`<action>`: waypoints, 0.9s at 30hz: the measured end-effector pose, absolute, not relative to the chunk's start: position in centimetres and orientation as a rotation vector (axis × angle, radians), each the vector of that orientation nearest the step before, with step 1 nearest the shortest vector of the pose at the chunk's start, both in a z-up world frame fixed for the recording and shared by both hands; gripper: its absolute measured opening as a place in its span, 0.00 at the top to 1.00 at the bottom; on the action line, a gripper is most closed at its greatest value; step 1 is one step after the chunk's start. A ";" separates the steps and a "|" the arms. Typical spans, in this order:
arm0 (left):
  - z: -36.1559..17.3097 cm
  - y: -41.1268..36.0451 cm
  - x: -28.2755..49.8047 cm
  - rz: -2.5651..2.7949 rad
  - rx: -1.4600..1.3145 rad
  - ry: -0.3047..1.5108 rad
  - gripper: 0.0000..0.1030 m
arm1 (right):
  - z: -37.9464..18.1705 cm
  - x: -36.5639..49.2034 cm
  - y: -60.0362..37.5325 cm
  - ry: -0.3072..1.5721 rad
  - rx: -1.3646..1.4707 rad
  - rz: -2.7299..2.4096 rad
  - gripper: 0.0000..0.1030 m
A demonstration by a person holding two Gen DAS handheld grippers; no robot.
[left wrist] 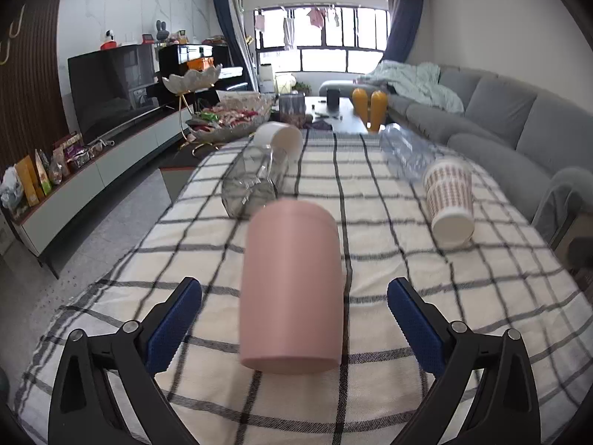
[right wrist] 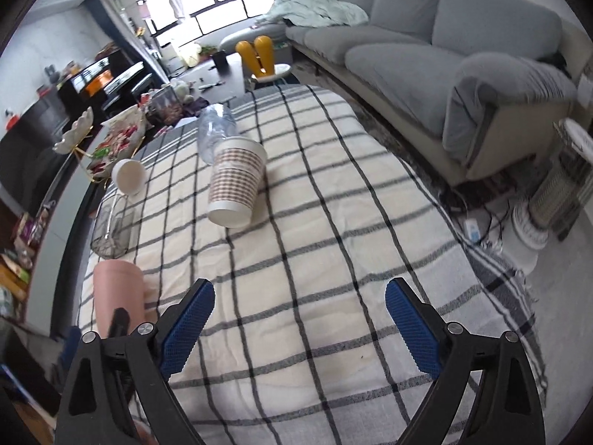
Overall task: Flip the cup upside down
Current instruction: 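Grasp the pink cup with the left gripper and rotate it upside down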
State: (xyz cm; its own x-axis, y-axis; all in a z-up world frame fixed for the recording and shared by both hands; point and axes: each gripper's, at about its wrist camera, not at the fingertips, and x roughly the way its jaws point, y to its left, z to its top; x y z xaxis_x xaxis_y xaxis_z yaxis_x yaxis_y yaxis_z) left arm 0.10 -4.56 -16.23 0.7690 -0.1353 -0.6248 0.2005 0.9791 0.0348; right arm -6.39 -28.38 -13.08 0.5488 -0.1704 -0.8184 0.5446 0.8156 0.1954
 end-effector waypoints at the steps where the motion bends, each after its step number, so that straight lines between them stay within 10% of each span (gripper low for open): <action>1: -16.7 -4.6 0.4 -0.175 0.106 0.689 0.01 | -13.3 -6.5 -28.6 0.901 0.472 -0.445 0.09; 18: -18.8 -4.7 1.6 -0.149 0.139 0.769 0.34 | -15.0 -5.9 -28.9 0.946 0.533 -0.416 0.09; 27: -18.1 -4.5 1.8 -0.157 0.148 0.780 0.35 | -14.9 -5.8 -28.4 0.943 0.524 -0.405 0.09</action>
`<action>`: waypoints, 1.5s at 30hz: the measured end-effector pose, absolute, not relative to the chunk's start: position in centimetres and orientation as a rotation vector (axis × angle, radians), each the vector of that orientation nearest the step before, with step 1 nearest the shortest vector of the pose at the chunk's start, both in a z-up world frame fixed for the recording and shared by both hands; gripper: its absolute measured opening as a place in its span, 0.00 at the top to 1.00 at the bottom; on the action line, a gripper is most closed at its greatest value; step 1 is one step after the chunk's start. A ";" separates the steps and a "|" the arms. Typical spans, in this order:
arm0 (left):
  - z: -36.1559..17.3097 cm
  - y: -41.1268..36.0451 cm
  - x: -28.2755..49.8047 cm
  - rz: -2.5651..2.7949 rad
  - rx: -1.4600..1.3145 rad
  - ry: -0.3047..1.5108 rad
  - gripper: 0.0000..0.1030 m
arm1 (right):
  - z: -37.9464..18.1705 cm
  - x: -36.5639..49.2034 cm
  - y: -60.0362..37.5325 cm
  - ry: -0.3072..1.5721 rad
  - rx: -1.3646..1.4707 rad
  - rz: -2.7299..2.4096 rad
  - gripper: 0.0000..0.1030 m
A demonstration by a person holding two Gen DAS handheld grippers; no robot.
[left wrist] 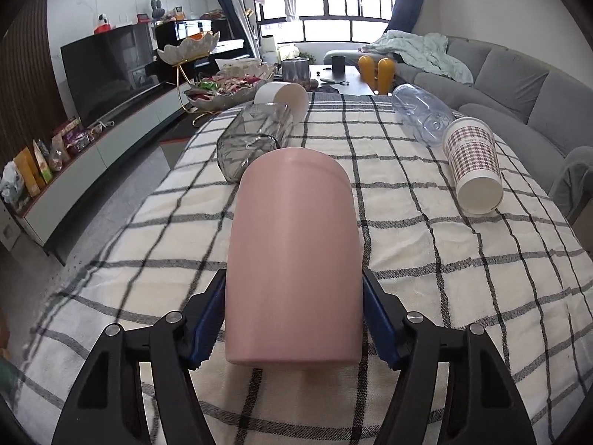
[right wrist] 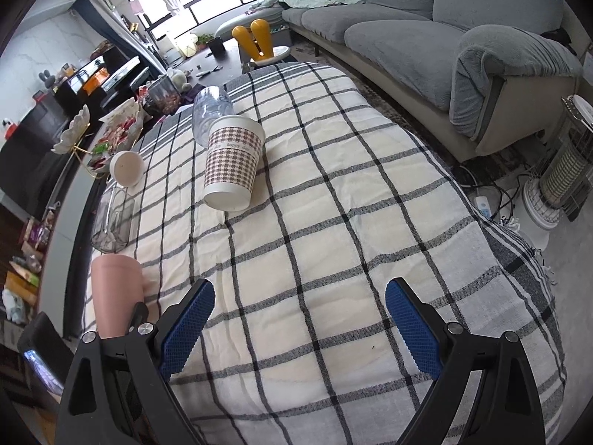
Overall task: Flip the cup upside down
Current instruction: 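Grasp the pink cup with the left gripper and rotate it upside down, then lower the inverted pink cup onto the tablecloth and open the left gripper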
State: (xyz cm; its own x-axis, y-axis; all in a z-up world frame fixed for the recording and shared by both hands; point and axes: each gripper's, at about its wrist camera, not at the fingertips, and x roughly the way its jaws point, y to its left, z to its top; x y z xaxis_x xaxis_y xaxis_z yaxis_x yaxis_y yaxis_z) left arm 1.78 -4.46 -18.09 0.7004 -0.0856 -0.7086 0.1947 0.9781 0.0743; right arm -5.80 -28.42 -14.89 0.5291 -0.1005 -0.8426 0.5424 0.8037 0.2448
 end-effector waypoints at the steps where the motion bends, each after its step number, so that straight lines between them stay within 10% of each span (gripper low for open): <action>1: -17.8 -4.4 1.7 -0.157 0.150 0.777 0.35 | -14.7 -5.8 -28.3 0.940 0.525 -0.403 0.09; 25: -11.7 -7.9 6.7 -0.316 0.592 1.635 0.35 | -6.2 -2.6 -27.8 0.970 0.618 -0.346 0.09; 45: -18.0 -15.5 12.9 -0.350 1.057 2.060 0.35 | -12.7 4.3 -34.7 1.097 0.931 -0.337 0.09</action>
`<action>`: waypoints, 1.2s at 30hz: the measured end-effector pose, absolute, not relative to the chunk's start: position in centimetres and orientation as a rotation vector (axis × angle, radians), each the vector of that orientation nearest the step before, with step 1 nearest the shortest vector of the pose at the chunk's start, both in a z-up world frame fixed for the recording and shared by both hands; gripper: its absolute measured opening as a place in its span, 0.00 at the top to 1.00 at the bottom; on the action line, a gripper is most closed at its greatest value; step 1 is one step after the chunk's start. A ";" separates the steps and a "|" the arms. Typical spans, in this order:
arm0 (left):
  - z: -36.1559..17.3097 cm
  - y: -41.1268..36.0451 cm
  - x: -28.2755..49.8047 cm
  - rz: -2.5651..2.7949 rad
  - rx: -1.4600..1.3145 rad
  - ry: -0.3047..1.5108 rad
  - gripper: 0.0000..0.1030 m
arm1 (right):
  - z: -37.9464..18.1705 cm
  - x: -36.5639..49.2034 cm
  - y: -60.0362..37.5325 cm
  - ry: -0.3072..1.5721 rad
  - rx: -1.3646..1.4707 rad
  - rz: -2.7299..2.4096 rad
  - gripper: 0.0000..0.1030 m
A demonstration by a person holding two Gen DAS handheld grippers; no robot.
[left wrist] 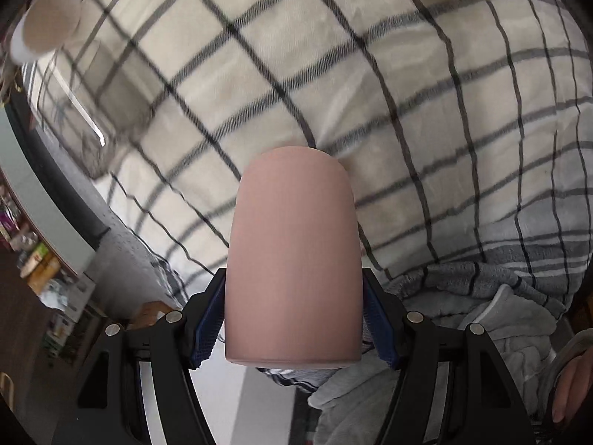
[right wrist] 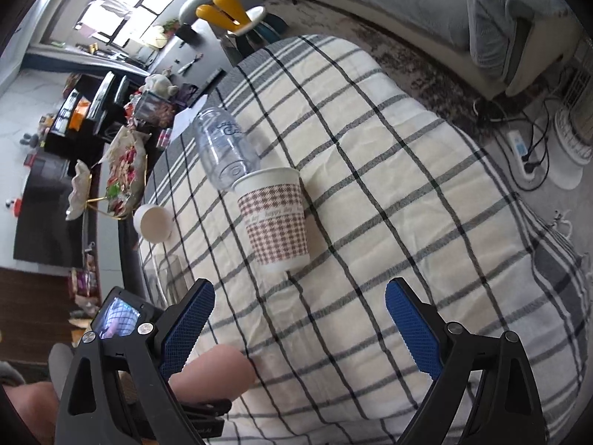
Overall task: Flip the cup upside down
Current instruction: 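Lower the inverted pink cup onto the tablecloth and open the left gripper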
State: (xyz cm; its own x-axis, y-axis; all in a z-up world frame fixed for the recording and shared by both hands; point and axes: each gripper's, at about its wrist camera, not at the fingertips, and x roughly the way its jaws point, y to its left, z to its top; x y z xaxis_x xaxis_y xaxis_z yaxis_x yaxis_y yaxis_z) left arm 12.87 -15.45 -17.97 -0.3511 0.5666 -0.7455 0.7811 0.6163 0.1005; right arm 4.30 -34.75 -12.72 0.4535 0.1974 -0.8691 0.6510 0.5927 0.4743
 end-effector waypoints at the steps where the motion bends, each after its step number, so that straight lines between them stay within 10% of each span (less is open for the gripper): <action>1: -18.2 -15.7 12.9 -0.358 1.072 2.066 0.35 | -13.0 4.5 -34.9 1.099 0.938 -0.335 0.09; 18: -16.2 -16.4 12.5 -0.379 1.079 1.930 0.17 | -12.3 4.2 -34.8 1.070 0.932 -0.321 0.09; 36: -2.7 -7.6 2.8 -0.312 0.502 1.255 0.17 | -1.6 -3.7 -28.4 0.817 0.483 -0.343 0.09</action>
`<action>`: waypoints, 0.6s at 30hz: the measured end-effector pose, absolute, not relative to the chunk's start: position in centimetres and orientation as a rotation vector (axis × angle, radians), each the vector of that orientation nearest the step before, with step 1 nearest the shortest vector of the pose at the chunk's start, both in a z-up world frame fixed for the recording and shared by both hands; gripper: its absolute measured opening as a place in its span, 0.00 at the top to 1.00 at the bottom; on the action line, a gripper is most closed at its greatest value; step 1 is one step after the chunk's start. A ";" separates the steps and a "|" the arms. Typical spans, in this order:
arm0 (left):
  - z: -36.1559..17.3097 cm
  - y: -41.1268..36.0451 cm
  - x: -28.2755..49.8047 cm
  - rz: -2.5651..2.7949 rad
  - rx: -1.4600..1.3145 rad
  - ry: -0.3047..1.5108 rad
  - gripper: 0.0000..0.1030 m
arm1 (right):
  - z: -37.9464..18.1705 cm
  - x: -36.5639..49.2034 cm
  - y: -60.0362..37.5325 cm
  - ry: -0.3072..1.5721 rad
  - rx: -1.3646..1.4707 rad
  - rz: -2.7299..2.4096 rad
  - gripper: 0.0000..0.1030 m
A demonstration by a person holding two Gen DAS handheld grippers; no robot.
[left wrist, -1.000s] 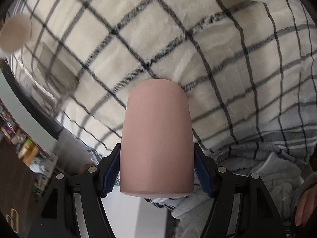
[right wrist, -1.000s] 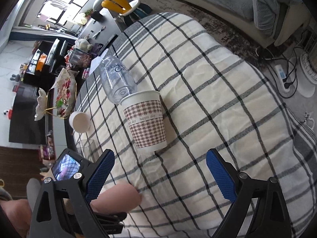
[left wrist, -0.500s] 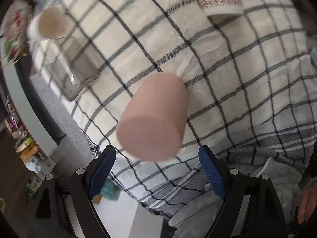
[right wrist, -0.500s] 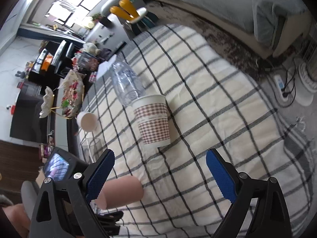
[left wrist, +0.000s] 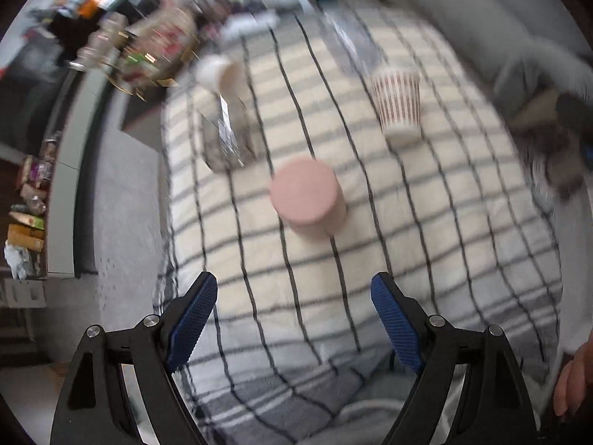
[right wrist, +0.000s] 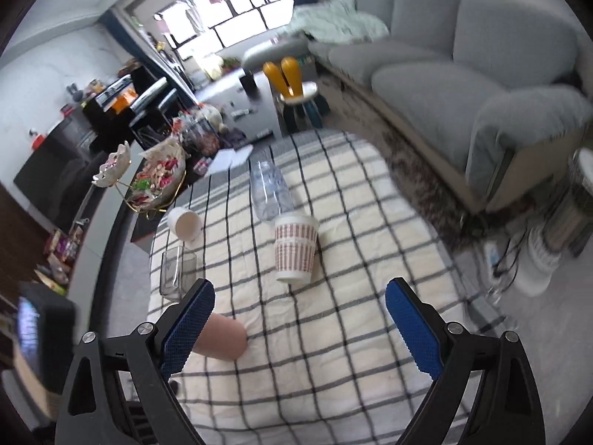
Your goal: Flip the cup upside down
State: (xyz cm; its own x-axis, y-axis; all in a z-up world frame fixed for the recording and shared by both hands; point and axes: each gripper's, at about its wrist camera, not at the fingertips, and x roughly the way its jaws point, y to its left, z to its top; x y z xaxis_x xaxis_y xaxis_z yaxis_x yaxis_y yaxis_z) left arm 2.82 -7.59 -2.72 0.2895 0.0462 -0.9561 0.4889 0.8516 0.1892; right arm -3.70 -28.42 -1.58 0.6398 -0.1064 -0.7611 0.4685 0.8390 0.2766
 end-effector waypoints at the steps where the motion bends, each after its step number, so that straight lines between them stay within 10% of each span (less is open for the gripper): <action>1: -2.3 -7.2 2.3 -0.312 0.471 1.220 0.17 | -1.2 -4.0 -28.0 0.799 0.454 -0.344 0.09; 18: 0.1 0.5 -3.1 -0.202 0.161 0.797 0.14 | 1.0 -7.9 -21.7 0.678 0.208 -0.317 0.06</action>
State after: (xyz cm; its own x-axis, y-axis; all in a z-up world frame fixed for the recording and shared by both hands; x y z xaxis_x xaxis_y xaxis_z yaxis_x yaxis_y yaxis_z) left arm -3.05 0.51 0.14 0.6815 -0.1188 -0.7221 0.2395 0.9686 0.0666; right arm -7.90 -21.70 0.96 0.7338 -0.2191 -0.6430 0.3530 0.9317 0.0853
